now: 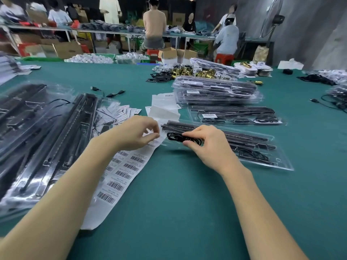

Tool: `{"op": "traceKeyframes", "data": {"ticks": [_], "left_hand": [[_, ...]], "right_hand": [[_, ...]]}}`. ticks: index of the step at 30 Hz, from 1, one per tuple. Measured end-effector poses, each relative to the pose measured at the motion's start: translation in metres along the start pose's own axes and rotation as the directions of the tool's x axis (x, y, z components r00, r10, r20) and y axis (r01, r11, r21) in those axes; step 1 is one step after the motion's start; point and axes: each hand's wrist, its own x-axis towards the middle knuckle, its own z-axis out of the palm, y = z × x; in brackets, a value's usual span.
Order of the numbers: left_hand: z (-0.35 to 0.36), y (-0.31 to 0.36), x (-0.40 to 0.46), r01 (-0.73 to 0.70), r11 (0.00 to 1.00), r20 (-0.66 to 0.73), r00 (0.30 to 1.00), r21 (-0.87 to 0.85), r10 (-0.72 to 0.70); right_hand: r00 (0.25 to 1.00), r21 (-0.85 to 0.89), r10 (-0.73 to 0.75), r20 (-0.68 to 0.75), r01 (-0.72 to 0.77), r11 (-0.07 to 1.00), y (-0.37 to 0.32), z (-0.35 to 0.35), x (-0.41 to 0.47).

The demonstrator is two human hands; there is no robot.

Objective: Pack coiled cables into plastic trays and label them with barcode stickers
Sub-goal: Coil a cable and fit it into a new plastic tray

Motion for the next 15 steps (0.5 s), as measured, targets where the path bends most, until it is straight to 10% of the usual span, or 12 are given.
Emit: {"op": "traceKeyframes", "data": {"ticks": [5, 15], "left_hand": [[0.015, 0.006, 0.004, -0.075, 0.996, -0.047, 0.996, 0.056, 0.078], [0.029, 0.015, 0.0, -0.088, 0.934, -0.114, 0.992, -0.346, 0.051]], "right_hand": [[0.999, 0.038, -0.01, -0.036, 0.011, 0.999, 0.002, -0.002, -0.003], [0.997, 0.054, 0.002, -0.078, 0.002, 0.999, 0.002, -0.004, -0.005]]}}
